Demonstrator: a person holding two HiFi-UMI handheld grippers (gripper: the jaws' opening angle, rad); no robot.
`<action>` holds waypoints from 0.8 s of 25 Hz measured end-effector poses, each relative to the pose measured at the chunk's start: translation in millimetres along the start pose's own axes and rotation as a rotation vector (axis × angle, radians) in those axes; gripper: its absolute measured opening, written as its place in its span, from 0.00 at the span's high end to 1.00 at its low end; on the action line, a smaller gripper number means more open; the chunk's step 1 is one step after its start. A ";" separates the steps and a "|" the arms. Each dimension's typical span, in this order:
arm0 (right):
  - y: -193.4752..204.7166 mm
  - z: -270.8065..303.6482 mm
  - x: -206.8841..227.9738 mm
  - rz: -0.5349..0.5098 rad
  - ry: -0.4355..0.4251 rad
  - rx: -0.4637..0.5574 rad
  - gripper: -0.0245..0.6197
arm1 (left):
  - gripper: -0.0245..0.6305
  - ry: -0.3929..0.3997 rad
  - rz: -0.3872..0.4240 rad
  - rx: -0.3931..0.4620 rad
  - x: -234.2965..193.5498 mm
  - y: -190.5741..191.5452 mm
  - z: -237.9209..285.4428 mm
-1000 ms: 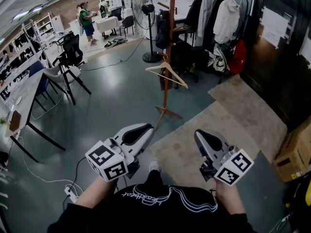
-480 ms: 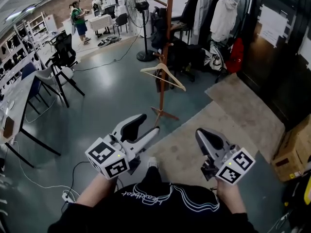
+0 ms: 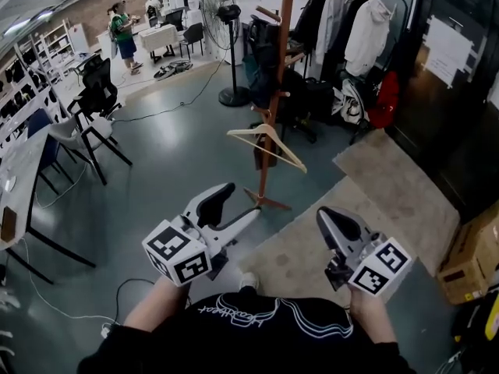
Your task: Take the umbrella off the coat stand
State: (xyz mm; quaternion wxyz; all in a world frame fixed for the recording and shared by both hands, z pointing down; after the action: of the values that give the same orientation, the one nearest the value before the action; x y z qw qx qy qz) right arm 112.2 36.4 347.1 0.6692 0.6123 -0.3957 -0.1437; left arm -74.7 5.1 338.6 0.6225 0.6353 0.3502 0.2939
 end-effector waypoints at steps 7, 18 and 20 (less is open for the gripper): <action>-15.2 77.1 53.8 0.020 0.030 -0.025 0.96 | 0.49 -0.003 -0.014 -0.007 -92.2 -3.0 45.5; -21.8 152.6 108.7 0.019 0.055 -0.032 0.96 | 0.47 0.021 0.012 -0.010 -181.5 4.0 101.3; -21.9 156.9 114.5 0.020 0.059 -0.034 0.96 | 0.47 0.019 0.019 -0.013 -190.5 3.9 110.0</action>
State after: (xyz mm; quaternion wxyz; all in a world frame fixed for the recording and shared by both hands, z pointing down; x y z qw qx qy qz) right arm 81.8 -156.4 357.2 0.6924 0.6006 -0.3796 -0.1256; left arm -96.2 -213.6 348.7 0.6204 0.6318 0.3479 0.3080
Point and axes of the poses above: the fingertips, and each gripper's own axes: z forward along the fingers, x to its right, y out of its underside, the point moved 3 cm from there along -z, backward along the fingers, and after that the axes turned 8 degrees about z, right-handed, at the moved point
